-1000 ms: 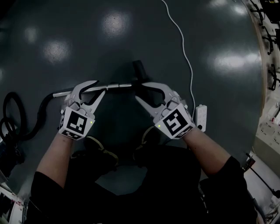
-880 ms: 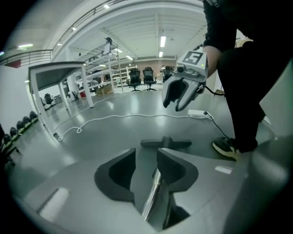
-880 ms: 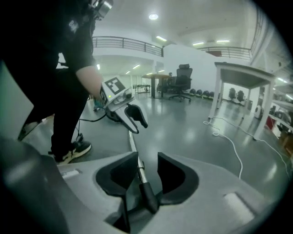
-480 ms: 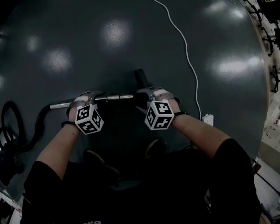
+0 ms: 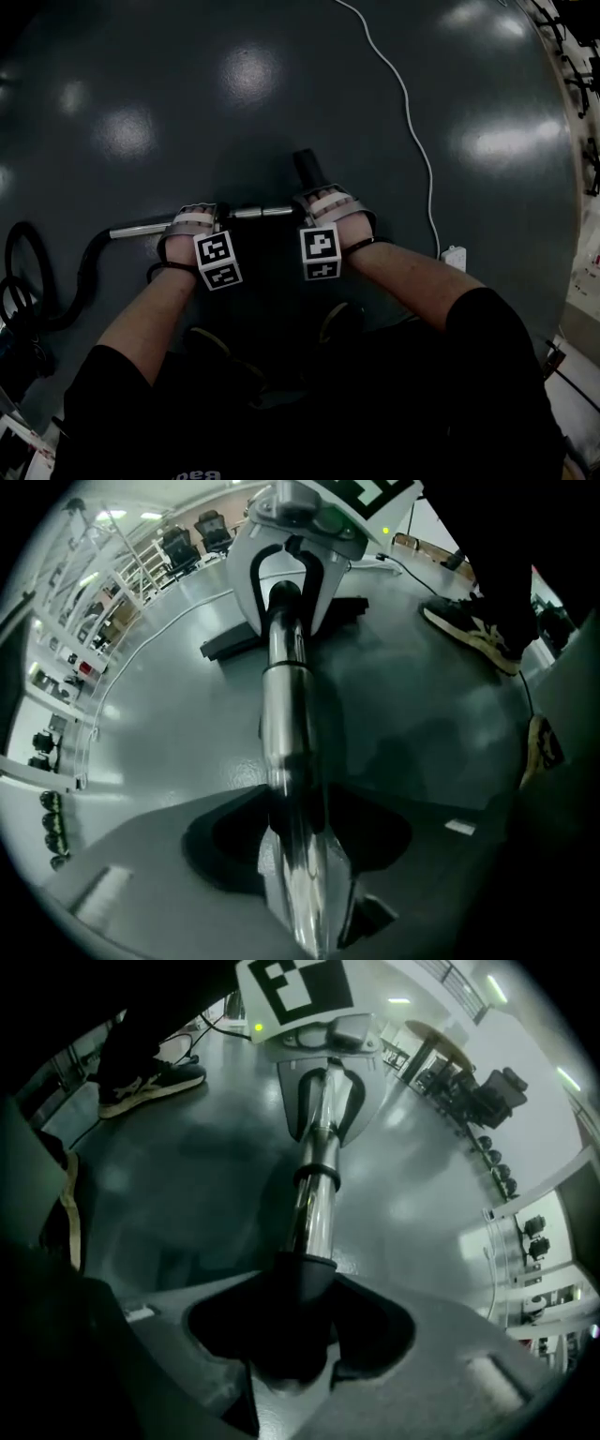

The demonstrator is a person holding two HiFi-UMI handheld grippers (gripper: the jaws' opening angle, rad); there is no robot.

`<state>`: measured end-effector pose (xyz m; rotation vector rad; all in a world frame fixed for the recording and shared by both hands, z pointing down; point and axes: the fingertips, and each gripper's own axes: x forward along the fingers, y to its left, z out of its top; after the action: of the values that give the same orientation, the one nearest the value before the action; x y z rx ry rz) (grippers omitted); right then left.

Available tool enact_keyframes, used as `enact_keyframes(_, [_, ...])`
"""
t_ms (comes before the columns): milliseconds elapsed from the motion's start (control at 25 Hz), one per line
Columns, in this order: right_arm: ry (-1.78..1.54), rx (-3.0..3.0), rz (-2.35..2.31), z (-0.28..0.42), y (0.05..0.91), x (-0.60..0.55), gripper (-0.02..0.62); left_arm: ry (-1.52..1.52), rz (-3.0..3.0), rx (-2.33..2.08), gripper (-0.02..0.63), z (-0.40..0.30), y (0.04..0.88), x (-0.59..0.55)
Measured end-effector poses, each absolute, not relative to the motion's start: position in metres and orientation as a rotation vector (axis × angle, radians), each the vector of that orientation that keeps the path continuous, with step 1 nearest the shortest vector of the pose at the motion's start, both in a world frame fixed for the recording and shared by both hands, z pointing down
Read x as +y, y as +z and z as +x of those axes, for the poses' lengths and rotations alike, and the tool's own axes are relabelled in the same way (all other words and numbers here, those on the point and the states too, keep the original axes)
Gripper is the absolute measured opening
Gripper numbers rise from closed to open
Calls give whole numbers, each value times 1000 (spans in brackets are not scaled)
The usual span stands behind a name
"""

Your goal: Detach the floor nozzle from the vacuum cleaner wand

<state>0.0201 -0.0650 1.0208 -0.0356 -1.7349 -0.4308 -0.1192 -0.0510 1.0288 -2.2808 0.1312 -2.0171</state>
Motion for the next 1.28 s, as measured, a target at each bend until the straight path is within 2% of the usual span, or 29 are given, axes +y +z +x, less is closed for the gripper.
enact_keyframes(40, [-399,-1743,-35,20,1022,-65,192,-2026,-2267,132,184,-120,1030,-53])
enact_keyframes(360, [-17,-1853,-148,11,989,-59,170,-2038,-2283,181,175,-123,1012,-58])
enact_keyframes(600, [565,-1781,-372,16,957,-43,169,-2011,-2296,188,172,-122,995,-55])
enact_keyframes(720, [677,-1743,-437,17,950,-41,169,-2013,-2312,187,172,-120,990,-52])
enact_keyframes(1080, [-9,-1834,-111,5,950,-57,158,-2003,-2427,177,172,-126,981,-54])
enact_keyframes(1280, [-524,-1745,93,9,958,-87,140,-2013,-2447,221,172,-130,978,-63])
